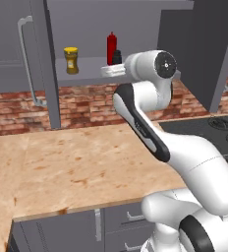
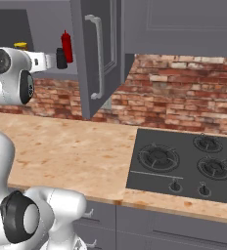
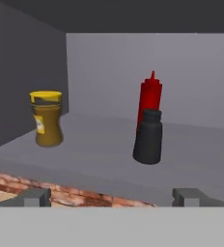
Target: Collect the turmeric, ketchup, and shaker from the cabinet and place them next to the stove.
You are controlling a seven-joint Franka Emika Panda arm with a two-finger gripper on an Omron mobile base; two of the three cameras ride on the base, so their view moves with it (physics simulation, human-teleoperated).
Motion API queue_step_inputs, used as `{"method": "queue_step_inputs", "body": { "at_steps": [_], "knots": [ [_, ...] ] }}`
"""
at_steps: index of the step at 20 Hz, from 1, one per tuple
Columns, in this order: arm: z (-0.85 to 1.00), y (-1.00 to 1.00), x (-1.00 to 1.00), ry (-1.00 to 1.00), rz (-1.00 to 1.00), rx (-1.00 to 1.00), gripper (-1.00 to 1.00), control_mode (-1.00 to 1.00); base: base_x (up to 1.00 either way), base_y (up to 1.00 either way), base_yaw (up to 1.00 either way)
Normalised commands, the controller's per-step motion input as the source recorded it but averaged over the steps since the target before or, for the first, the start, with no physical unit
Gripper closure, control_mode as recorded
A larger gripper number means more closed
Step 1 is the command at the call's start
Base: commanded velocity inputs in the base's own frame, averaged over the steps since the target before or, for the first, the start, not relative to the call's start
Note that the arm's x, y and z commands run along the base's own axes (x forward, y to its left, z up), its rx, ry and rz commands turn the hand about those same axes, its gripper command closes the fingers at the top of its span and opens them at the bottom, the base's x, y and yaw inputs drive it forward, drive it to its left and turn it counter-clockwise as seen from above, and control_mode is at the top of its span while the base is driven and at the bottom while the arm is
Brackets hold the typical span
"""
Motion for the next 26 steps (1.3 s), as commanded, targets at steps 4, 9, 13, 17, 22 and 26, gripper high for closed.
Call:
{"method": "queue_step_inputs", "body": {
  "at_steps": [4,9,13,17,22,26],
  "knots": [
    [0.13,-0.21,0.0,-0.03,0.0,0.08,-1.0,-1.0,0.0,0.0,0.0],
    [0.05,-0.08,0.09,0.0,-0.03,0.08,-1.0,-1.0,0.0,0.0,0.0],
    [0.0,0.01,0.12,0.0,-0.06,0.02,-1.0,-1.0,0.0,0.0,0.0],
    [-0.01,0.01,0.04,0.0,-0.02,0.0,-1.0,-1.0,0.0,0.0,0.0],
    [0.0,0.0,0.0,0.0,0.0,0.0,-1.0,-1.0,0.0,0.0,0.0],
    [0.0,0.0,0.0,0.0,0.0,0.0,-1.0,-1.0,0.0,0.0,0.0]
  ]
}}
